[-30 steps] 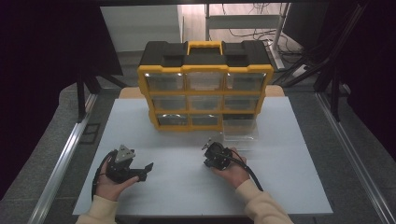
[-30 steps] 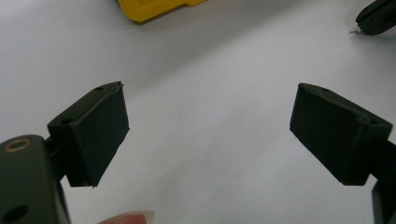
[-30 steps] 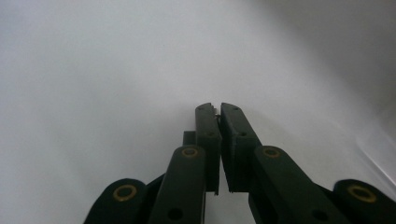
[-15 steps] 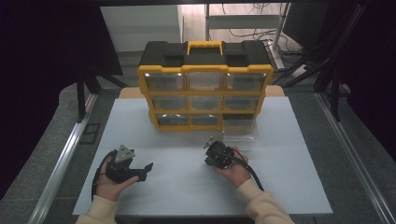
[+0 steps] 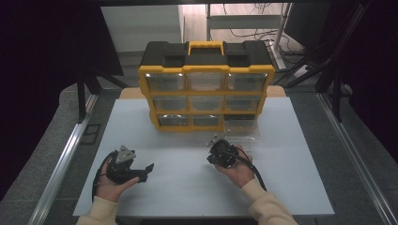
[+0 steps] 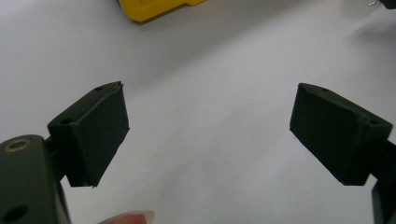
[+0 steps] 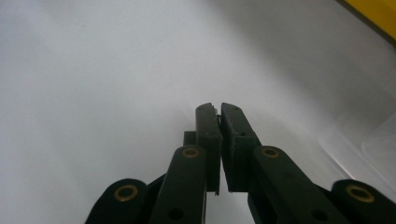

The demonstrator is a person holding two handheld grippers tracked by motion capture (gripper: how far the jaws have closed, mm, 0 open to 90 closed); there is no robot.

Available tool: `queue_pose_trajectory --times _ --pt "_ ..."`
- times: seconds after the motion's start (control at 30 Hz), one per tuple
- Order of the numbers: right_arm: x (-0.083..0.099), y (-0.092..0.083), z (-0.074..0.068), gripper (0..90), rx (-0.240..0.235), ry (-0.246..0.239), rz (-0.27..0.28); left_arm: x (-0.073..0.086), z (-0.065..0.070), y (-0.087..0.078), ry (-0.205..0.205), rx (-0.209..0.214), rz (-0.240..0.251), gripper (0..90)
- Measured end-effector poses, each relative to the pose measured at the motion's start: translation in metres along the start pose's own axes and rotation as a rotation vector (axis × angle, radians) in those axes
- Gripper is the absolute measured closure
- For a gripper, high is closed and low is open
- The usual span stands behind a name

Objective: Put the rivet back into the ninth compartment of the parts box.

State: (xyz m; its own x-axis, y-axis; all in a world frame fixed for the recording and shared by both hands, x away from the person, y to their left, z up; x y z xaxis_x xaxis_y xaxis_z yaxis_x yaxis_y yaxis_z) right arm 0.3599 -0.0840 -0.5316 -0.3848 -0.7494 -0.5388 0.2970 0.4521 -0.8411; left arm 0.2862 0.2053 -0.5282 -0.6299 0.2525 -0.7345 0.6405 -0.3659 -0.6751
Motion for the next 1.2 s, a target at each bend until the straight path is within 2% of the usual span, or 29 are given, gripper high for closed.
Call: queue_pose_trajectory --times 0.93,1.2 --pt "-0.009 -0.037 0.011 86.7 0.039 0.016 0.094 0.000 0.000 0.000 0.003 0.000 -0.001 12.1" --pt "-0.011 -0.051 0.015 86.7 0.051 0.035 0.128 0.000 -0.001 0.000 0.002 -0.001 -0.001 12.1"
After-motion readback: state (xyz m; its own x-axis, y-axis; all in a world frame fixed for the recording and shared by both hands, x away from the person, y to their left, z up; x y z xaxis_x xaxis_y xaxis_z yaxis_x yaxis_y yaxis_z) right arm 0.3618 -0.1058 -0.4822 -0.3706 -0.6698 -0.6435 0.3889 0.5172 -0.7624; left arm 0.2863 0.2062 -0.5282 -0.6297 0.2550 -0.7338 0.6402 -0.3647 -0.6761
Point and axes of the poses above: each handheld gripper's, and its own axes: y roughly forward along the jaws, x roughly out of its underside, z roughly to its right, the point moved 5 cm from there along y, roughly forward along the jaws, and after that the axes turned 6 degrees about -y, right-handed, at the moved point
